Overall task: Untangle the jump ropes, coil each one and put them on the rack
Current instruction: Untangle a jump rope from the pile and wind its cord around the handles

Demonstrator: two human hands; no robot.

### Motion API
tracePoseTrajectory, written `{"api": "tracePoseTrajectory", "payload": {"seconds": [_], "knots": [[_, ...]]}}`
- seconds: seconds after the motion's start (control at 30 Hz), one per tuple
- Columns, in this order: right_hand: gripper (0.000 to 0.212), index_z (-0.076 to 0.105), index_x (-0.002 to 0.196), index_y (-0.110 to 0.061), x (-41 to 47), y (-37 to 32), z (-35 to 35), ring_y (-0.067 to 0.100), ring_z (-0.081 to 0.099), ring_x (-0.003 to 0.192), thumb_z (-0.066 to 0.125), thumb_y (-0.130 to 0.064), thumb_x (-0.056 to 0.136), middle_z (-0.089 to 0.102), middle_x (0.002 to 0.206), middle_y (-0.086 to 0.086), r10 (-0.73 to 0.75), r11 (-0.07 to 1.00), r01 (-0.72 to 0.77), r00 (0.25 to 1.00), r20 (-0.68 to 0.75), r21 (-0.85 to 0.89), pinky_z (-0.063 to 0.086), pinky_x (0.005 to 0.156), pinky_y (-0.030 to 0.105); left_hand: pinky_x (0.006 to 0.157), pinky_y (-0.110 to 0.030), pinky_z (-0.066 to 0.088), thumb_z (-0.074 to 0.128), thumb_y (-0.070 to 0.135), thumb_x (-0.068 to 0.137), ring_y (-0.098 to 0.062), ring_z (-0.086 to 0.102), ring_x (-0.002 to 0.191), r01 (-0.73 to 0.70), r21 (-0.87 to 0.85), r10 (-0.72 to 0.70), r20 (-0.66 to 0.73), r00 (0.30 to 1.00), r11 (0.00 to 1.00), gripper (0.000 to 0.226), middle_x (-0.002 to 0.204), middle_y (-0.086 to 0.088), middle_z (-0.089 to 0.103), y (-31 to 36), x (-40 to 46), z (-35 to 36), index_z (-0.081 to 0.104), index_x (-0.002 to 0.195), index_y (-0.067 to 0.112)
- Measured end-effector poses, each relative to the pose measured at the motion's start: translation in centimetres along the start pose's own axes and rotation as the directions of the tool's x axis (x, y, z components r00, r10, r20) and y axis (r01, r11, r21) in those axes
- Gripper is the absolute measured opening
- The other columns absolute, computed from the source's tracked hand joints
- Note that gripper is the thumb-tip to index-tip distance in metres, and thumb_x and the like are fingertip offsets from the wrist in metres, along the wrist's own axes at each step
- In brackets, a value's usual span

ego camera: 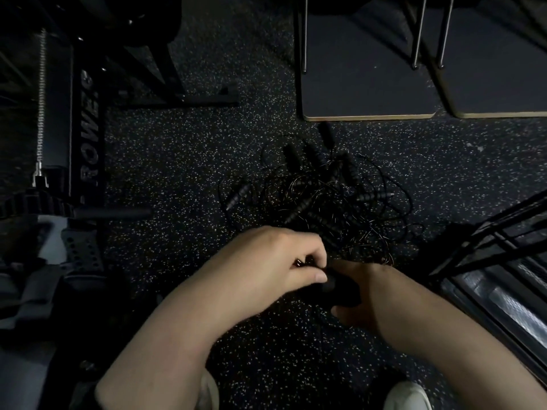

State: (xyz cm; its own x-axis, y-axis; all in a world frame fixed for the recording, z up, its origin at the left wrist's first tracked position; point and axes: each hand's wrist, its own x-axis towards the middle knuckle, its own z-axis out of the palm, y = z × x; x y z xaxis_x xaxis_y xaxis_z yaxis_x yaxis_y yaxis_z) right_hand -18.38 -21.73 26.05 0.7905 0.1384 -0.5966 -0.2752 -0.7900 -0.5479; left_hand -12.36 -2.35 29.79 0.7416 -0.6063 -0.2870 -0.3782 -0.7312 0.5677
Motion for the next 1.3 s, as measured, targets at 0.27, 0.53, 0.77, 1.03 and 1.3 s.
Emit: {"api": "tracePoseTrajectory", "payload": {"seconds": [0.27, 0.53, 0.77, 1.03, 1.3], "knots": [[0.032, 0.076, 0.104, -0.03, -1.9, -1.0, -1.6, 0.009, 0.061, 0.076, 0.078, -0.003, 0.087, 0.076, 0.09, 0.001, -0.35, 0.85, 0.204, 0.908, 0.231, 0.485, 0.05, 0.073, 0.028, 0.066, -0.014, 0.048, 0.084, 0.037, 0.075, 0.004, 0.059, 0.068, 0.002, -0.607, 0.045, 0.063, 0.997, 0.794, 0.015, 0.074, 0.012, 0.067, -2.4, -0.6, -1.7, 0.074, 0.085, 0.031], [0.068, 0.058, 0.121, -0.052, -1.7, -0.8, -1.4, 0.027, 0.064, 0.072, 0.081, -0.004, 0.078, 0.07, 0.088, 0.007, -0.37, 0.532, 0.323, 0.92, -0.128, 0.783, 0.054, 0.064, 0.037, 0.065, -0.028, 0.048, 0.063, 0.008, 0.078, -0.013, 0.06, 0.074, 0.013, -0.867, -0.237, -0.122, 0.964, 0.498, 0.018, 0.077, -0.001, 0.066, -1.9, 0.8, 2.0, 0.076, 0.08, 0.021], [0.066, 0.06, 0.128, -0.052, -1.1, -0.5, -1.8, 0.025, 0.065, 0.072, 0.078, -0.012, 0.079, 0.076, 0.098, 0.002, -0.179, 0.594, 0.375, 0.924, -0.337, 0.712, 0.056, 0.064, 0.043, 0.05, -0.03, 0.027, 0.051, 0.018, 0.104, -0.01, 0.033, 0.053, 0.201, -0.64, -0.297, -0.045, 0.954, 0.741, 0.048, 0.056, 0.009, 0.041, -0.9, 1.3, 2.0, 0.053, 0.057, 0.026], [0.068, 0.053, 0.126, -0.067, -0.7, -0.4, -1.8, 0.02, 0.071, 0.101, 0.075, -0.014, 0.09, 0.075, 0.104, -0.024, -0.07, 0.83, 0.264, 0.923, -0.378, 0.492, 0.055, 0.096, 0.046, 0.041, -0.026, 0.025, 0.054, 0.031, 0.101, -0.008, 0.033, 0.041, 0.168, -0.191, -0.191, -0.114, 0.975, 0.967, 0.023, 0.051, 0.009, 0.047, -0.9, 1.1, 2.2, 0.07, 0.091, 0.016], [0.08, 0.028, 0.141, -0.075, -0.2, 0.4, -1.2, 0.006, 0.06, 0.053, 0.072, -0.026, 0.095, 0.071, 0.081, -0.012, 0.07, 0.993, -0.049, 0.977, -0.201, 0.108, 0.051, 0.05, 0.023, 0.059, -0.03, 0.05, 0.064, 0.034, 0.096, -0.01, 0.057, 0.066, 0.04, -0.064, -0.044, -0.073, 0.996, 0.997, 0.013, 0.08, 0.015, 0.058, -1.0, 0.5, 0.6, 0.058, 0.099, 0.045]]}}
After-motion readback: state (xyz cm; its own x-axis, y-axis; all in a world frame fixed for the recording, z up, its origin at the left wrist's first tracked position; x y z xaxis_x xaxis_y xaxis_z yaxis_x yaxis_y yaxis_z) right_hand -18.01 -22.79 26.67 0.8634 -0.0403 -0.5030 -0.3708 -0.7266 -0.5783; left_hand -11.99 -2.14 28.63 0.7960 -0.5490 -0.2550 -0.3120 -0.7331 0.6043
